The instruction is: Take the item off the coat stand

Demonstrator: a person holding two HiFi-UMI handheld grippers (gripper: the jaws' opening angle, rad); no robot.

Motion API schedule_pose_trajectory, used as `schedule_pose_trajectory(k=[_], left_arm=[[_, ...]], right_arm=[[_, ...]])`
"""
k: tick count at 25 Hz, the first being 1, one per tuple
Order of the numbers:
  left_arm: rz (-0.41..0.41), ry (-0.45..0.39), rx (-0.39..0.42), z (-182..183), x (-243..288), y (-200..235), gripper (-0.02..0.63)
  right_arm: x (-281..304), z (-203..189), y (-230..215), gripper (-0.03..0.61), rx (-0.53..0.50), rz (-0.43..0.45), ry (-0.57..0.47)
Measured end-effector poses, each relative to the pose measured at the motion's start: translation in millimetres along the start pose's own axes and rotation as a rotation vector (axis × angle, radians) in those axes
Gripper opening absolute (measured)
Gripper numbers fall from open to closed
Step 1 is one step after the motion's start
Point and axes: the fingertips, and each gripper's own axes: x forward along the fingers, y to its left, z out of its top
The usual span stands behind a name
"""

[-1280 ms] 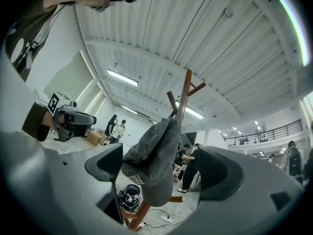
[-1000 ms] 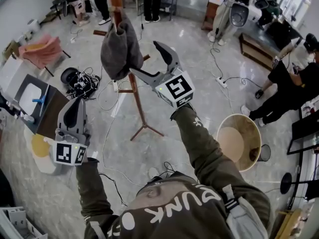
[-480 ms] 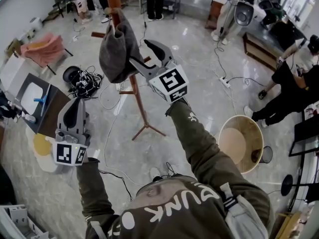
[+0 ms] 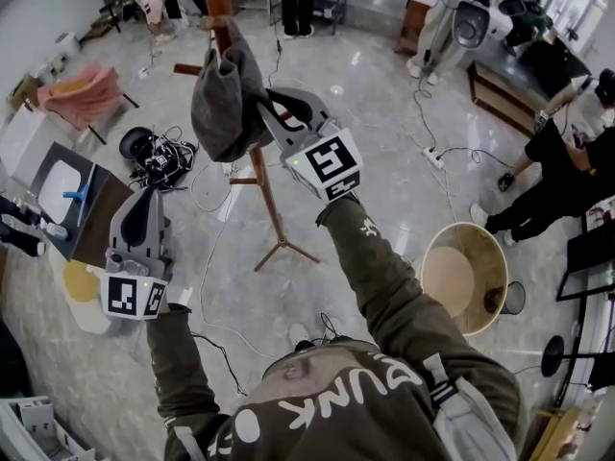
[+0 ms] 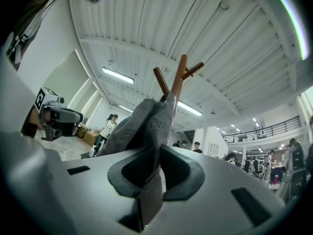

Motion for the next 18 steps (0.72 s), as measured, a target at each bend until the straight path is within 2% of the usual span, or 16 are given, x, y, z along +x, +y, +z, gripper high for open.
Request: schedule_pose_trajectory(k=[3,11,18], left_arm=[[-0.003,-0.003,0.002,-1.0,2.4,-0.5,0.003],[-0.011,-0.008,0.006,0.8,3.3,0.7,0.003],[-0.014,-0.008,0.008,3.0,5.3,2.9,0.003]], right_arm=[[-1.2,-1.2,-2.5,0.041,-0.004,-0.012,-0.004],[-4.9,3.1,-7.5,0.035,-0.005,-0.047,-0.009],[-3.8,30.0,-14.8,0.031,-0.003,-0.057,-0.061]])
